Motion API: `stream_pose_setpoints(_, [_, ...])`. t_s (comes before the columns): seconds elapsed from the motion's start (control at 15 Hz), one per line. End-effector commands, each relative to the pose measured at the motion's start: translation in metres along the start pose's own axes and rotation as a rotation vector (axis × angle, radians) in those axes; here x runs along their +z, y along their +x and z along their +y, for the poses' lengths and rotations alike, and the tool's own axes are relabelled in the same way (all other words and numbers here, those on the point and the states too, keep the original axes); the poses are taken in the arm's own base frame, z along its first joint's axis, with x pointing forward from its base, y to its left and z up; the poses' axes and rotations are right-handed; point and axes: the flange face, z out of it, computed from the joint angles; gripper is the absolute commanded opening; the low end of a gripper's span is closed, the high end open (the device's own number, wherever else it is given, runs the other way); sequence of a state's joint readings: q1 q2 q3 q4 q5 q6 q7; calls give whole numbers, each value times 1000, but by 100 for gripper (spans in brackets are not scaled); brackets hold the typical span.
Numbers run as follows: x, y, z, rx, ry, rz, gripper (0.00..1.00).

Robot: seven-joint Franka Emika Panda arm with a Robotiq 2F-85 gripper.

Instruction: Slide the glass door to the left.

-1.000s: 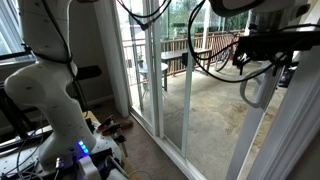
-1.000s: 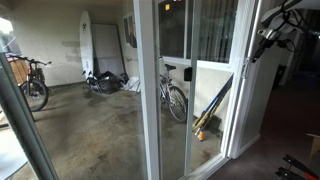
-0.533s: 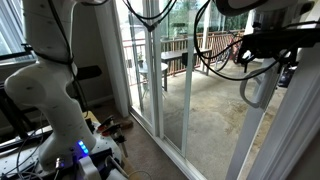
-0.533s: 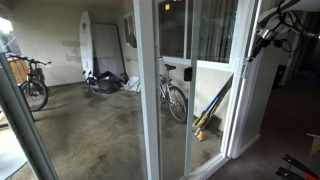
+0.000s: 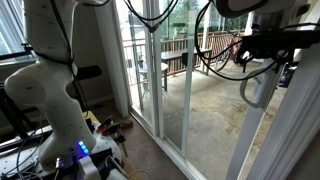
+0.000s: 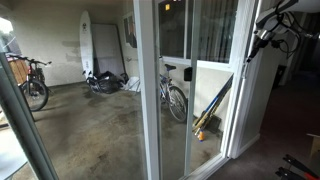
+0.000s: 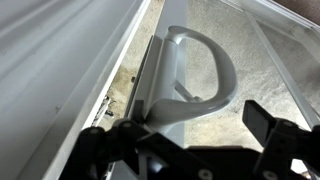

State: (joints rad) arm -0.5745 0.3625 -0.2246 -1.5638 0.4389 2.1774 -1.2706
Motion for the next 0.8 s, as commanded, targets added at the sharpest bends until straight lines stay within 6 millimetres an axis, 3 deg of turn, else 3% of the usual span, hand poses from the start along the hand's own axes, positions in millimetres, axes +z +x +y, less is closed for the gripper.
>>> stream_pose_setpoints(0.0, [4, 8, -13, -8, 3, 15, 100])
stream_pose_setpoints(0.73, [30, 20, -78, -82, -123, -27, 100])
